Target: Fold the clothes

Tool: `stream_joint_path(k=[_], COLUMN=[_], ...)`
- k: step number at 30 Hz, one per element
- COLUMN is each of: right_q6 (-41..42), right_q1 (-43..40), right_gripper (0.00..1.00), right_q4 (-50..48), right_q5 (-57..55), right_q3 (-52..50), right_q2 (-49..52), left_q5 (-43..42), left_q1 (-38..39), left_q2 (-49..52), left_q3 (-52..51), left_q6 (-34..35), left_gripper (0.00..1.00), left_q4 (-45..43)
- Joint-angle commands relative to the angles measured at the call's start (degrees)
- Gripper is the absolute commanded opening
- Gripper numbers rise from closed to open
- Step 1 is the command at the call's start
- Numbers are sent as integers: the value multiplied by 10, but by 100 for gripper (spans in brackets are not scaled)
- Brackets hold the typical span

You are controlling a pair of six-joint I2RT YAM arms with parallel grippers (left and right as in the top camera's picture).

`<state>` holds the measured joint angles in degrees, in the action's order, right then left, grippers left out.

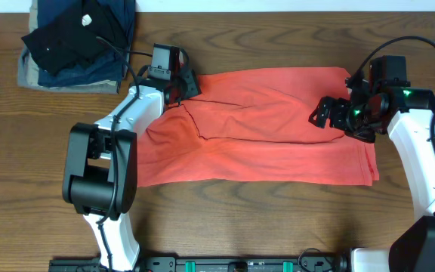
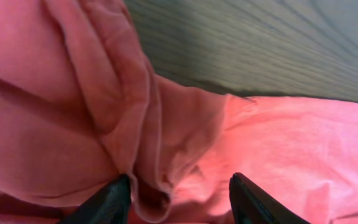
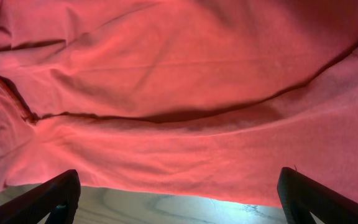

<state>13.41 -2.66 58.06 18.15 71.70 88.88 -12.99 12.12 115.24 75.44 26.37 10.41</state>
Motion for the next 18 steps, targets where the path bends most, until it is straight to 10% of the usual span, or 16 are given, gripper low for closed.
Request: stream_joint_path(k=[1, 18], right_q6=[7, 7], right_q1=[9, 9], right_gripper=[99, 99], right_q4=[2, 0], right_q5=[-4, -4], right_q3=[6, 6], right_q2=[3, 3], left_q5=[34, 66], left_q1=[1, 2], left_q2=[15, 17], left_q3=[2, 2], left_q6=[12, -9], left_gripper=[54, 47], left_q4=[2, -10])
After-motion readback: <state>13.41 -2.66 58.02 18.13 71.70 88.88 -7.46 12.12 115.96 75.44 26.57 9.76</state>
